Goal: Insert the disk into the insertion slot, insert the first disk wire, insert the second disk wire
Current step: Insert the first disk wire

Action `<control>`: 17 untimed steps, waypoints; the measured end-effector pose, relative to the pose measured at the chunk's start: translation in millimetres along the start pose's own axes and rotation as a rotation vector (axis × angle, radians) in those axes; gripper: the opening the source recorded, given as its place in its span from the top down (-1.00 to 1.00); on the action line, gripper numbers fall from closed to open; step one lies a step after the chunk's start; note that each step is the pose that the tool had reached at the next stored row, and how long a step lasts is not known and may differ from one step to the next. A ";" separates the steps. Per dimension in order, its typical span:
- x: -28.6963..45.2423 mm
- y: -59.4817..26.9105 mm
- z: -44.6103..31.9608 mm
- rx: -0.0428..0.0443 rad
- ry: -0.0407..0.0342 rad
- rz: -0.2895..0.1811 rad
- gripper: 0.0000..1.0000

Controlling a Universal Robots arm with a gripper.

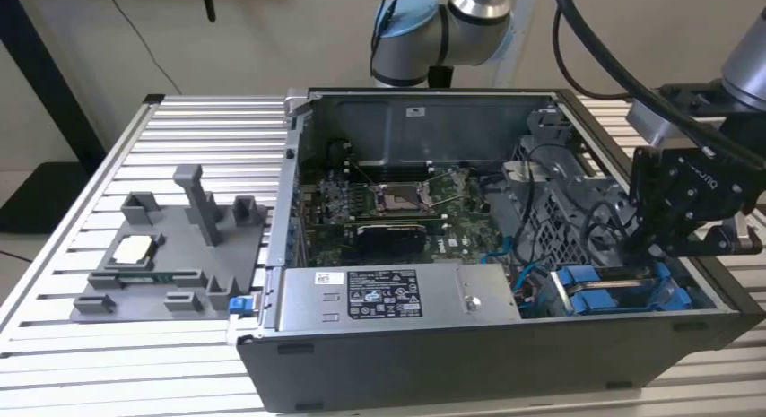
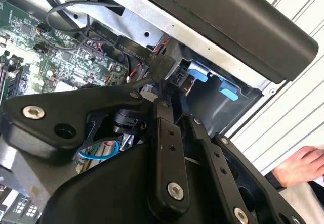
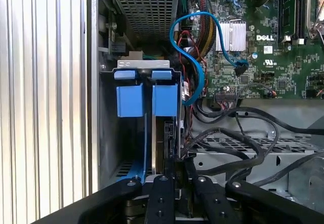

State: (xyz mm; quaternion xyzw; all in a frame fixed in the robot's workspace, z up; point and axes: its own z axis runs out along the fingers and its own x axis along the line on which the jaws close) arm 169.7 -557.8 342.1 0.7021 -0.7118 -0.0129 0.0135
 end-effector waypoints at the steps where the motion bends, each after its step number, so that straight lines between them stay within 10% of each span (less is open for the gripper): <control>1: 0.2 0.0 0.3 0.0000 0.0003 0.000 0.62; 17: 2.2 -0.3 4.9 0.0000 0.0021 0.000 0.62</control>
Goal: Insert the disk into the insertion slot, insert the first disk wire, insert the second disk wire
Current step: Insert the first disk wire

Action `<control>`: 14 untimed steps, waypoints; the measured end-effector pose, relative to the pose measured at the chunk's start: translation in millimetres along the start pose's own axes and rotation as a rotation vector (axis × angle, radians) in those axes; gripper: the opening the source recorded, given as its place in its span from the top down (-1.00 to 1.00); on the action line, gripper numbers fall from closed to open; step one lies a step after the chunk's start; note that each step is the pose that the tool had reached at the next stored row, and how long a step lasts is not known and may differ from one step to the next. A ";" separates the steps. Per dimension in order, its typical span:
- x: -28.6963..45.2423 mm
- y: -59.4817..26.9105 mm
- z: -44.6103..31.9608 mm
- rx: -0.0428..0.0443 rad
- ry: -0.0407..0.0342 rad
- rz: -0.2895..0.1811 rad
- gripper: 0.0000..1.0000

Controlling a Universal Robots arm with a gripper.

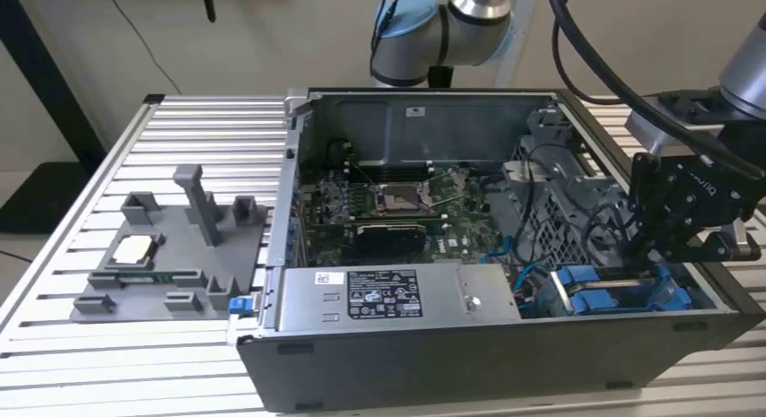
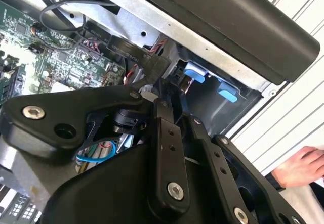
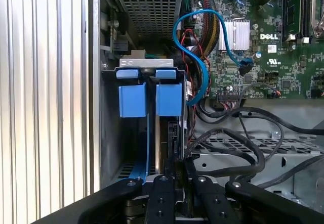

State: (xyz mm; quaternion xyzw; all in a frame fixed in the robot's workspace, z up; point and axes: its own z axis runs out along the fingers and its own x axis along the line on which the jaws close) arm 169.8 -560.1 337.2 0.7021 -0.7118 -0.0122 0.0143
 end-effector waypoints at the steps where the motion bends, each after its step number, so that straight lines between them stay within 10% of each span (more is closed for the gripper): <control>1: 0.0 0.0 0.8 0.0000 -0.0004 0.000 0.62; 9: 0.1 -0.1 5.6 -0.0003 -0.0008 0.000 0.59; 14: 0.2 0.3 -7.2 -0.0032 -0.0003 0.000 0.47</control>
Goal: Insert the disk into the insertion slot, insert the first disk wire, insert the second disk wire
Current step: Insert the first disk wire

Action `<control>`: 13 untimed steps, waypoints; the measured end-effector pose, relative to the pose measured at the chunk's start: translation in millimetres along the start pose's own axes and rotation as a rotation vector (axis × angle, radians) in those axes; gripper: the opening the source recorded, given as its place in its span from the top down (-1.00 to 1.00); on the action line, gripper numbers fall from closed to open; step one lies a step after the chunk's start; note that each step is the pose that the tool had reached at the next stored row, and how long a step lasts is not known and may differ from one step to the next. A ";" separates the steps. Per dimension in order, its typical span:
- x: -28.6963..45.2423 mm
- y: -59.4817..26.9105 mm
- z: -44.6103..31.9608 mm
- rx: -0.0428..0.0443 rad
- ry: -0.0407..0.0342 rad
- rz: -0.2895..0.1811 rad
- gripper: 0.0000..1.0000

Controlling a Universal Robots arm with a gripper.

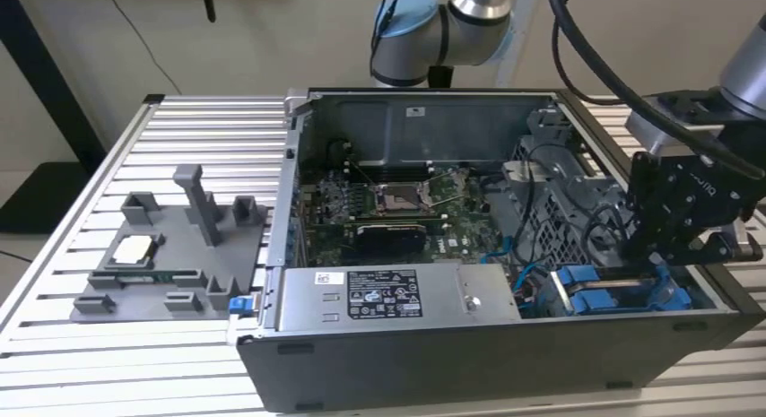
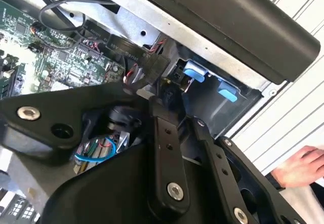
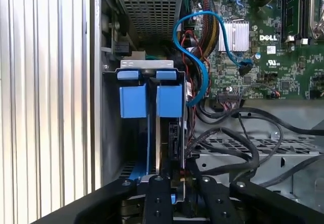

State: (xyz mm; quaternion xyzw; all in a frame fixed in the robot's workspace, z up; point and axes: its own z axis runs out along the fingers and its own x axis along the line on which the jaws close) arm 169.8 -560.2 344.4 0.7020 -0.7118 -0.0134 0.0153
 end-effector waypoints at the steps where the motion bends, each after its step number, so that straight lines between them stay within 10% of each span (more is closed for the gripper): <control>1: 0.0 0.1 -3.5 -0.0002 0.0001 0.000 0.47; 13: -0.6 3.2 -47.9 -0.0004 0.0000 0.001 0.47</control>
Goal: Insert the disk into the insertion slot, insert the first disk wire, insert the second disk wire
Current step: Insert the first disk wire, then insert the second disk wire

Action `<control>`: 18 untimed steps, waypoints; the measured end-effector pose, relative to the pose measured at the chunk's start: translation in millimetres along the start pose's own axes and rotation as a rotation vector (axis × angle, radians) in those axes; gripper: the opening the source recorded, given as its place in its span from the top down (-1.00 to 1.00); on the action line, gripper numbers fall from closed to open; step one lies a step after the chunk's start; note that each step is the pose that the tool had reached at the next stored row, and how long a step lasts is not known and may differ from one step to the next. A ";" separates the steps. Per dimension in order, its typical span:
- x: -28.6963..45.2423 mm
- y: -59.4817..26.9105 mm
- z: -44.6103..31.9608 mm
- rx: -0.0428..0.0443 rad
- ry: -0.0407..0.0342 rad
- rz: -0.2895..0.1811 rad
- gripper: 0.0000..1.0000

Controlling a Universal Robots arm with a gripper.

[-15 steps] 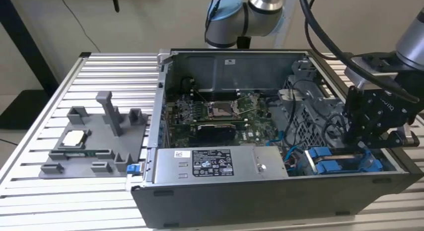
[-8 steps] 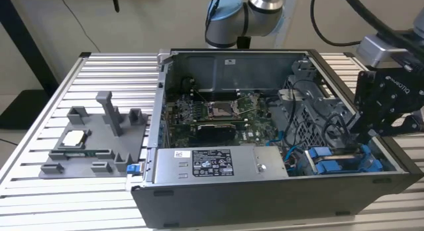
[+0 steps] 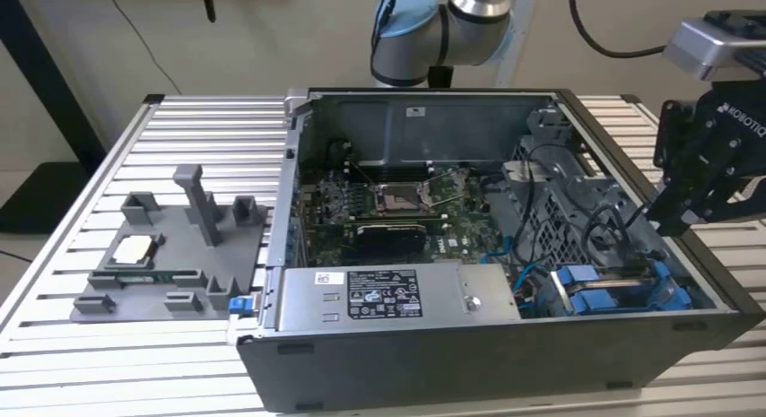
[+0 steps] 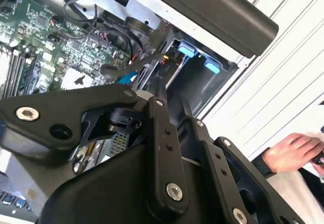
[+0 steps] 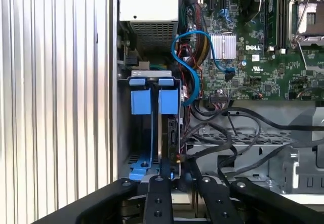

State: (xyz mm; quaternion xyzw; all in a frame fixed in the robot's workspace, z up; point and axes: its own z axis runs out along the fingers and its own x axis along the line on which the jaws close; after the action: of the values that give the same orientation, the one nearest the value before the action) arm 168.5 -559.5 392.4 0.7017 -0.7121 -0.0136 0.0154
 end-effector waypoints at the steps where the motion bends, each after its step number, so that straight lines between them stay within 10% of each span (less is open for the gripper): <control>1: -0.3 0.0 0.1 0.0000 -0.0002 0.000 0.47; 18: -14.8 -20.8 -0.9 -0.0008 -0.0018 0.000 0.47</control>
State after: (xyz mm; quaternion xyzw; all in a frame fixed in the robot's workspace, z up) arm 189.5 -545.0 392.4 0.7019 -0.7120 -0.0145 0.0151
